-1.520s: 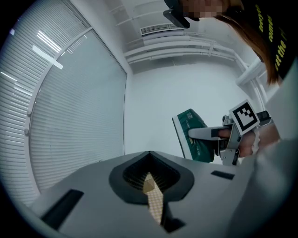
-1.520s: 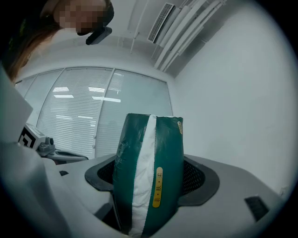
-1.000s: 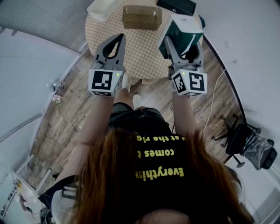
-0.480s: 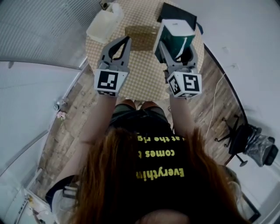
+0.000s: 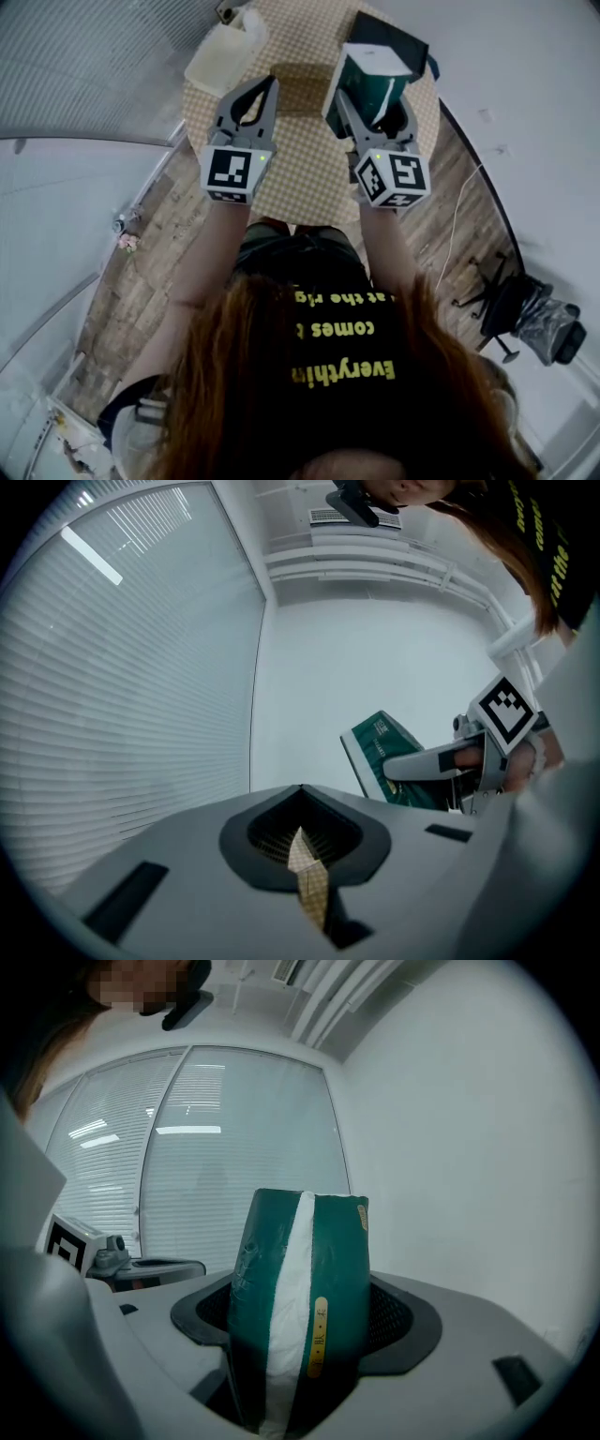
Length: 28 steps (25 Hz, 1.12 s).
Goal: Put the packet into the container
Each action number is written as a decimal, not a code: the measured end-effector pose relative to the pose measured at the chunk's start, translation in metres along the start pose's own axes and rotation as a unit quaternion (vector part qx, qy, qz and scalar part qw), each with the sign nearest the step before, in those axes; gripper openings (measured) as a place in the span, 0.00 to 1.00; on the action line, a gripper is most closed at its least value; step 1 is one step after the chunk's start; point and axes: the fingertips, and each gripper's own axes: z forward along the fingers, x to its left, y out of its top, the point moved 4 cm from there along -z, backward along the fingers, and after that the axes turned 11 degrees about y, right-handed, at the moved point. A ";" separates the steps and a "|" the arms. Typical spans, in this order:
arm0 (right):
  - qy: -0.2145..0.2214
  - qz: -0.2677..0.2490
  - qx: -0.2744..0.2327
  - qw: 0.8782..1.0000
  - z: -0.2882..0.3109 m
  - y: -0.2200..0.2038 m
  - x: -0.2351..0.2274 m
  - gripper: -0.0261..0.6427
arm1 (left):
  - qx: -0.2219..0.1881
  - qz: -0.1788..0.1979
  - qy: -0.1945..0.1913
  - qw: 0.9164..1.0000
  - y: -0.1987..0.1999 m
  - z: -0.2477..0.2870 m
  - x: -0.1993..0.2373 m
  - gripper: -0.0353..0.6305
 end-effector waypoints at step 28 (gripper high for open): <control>0.320 -0.324 0.363 0.813 0.102 -0.110 0.006 0.58 | 0.023 -0.007 0.065 0.998 -0.017 -0.004 0.022 0.05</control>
